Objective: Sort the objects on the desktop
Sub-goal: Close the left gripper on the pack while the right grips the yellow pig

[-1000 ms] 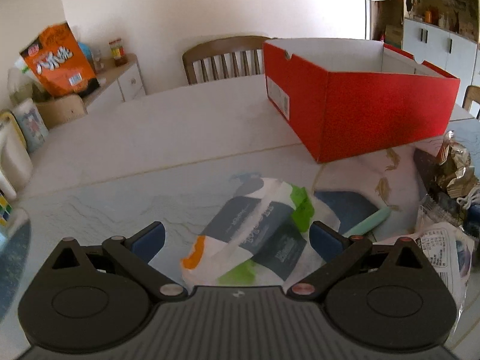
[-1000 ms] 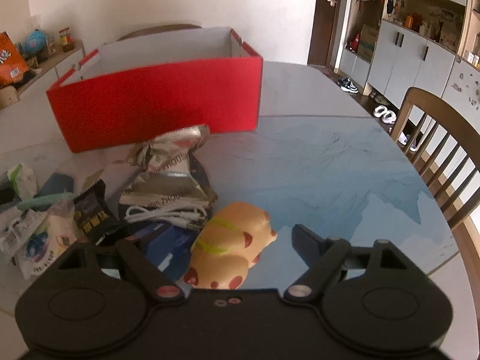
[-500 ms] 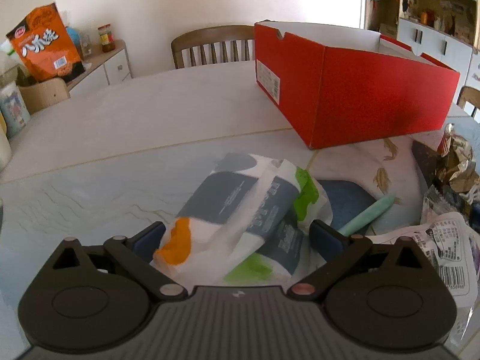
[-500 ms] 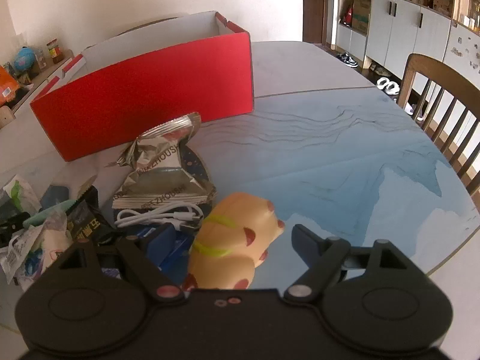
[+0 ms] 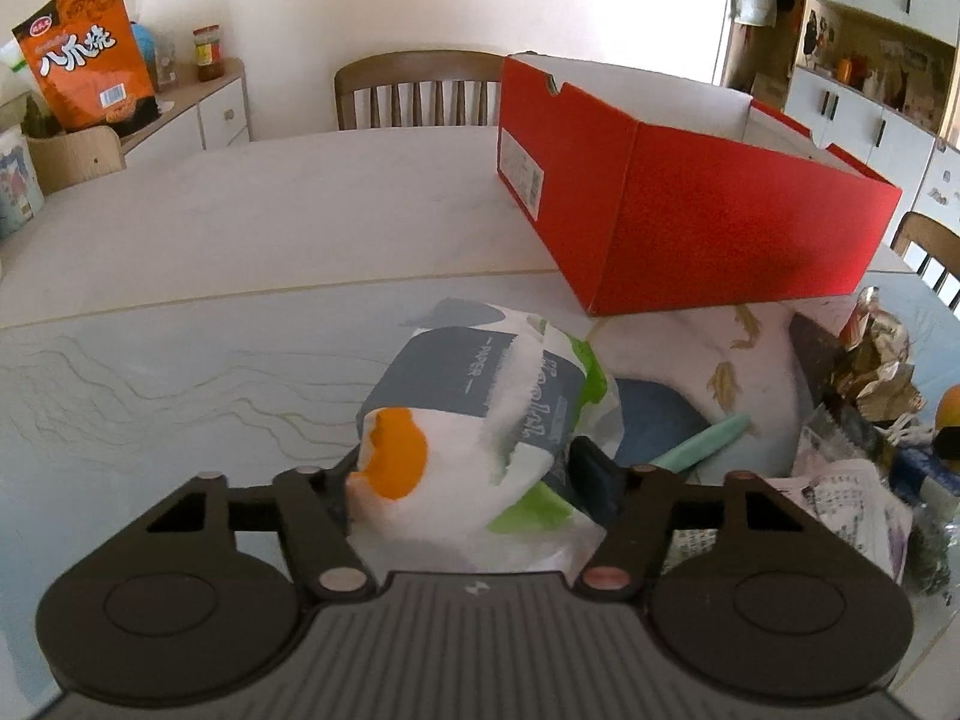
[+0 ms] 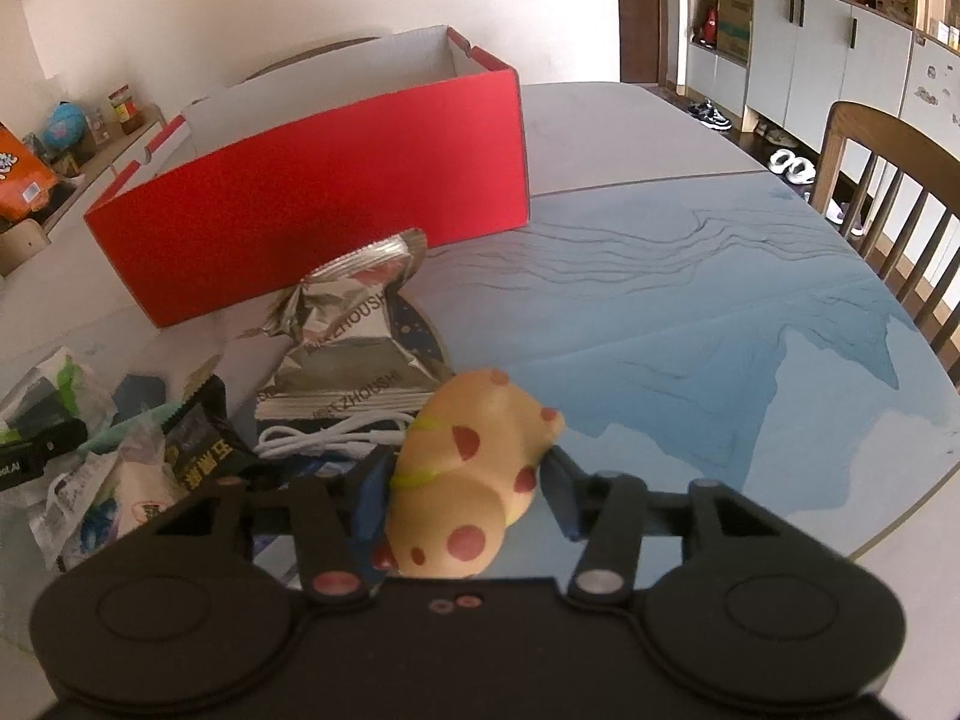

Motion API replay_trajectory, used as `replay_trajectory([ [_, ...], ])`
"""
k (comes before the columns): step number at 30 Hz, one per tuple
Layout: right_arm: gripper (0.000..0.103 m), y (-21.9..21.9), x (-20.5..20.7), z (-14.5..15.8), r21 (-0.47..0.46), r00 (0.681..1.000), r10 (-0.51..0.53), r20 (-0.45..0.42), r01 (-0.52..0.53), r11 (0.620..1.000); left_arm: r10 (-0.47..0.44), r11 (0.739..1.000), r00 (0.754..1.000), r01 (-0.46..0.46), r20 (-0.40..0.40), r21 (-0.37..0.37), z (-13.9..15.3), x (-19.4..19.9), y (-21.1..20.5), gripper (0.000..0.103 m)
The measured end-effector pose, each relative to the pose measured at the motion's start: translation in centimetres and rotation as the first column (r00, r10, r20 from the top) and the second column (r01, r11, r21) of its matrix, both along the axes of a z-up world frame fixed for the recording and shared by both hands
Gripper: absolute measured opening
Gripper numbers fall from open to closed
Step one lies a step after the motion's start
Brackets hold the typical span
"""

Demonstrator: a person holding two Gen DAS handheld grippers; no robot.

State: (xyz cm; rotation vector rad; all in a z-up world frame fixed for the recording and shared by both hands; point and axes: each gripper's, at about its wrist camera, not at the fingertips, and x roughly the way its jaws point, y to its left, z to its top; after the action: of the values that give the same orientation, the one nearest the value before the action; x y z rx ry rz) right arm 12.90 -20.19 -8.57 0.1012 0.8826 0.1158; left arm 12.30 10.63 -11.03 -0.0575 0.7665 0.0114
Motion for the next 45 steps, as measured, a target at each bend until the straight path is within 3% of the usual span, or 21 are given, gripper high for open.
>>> replay_trajectory([
  [6, 0.052, 0.0, -0.4, 1.2, 0.001, 0.999, 0.007, 0.032, -0.007, 1.0, 0.006, 1.0, 1.0, -0.006, 0.015, -0.008, 0.8, -0.3, -0.3, 0.054],
  [18, 0.052, 0.3, -0.9, 3.5, -0.012, 0.998, 0.024, 0.066, -0.023, 1.0, 0.03, 0.999, 0.999, -0.029, 0.037, -0.034, 3.9, -1.1, -0.5, 0.052],
  [33, 0.052, 1.1, -1.0, 6.9, -0.001, 0.994, 0.055, 0.096, -0.055, 0.998, -0.013, 0.998, 0.999, 0.016, 0.047, -0.06, 8.8, -1.2, -3.1, 0.053],
  [45, 0.052, 3.5, -0.2, 10.4, -0.029, 0.98, 0.144, 0.135, -0.141, 0.99, -0.074, 0.995, 0.996, 0.076, 0.042, -0.069, 12.2, -0.3, -5.2, 0.053],
])
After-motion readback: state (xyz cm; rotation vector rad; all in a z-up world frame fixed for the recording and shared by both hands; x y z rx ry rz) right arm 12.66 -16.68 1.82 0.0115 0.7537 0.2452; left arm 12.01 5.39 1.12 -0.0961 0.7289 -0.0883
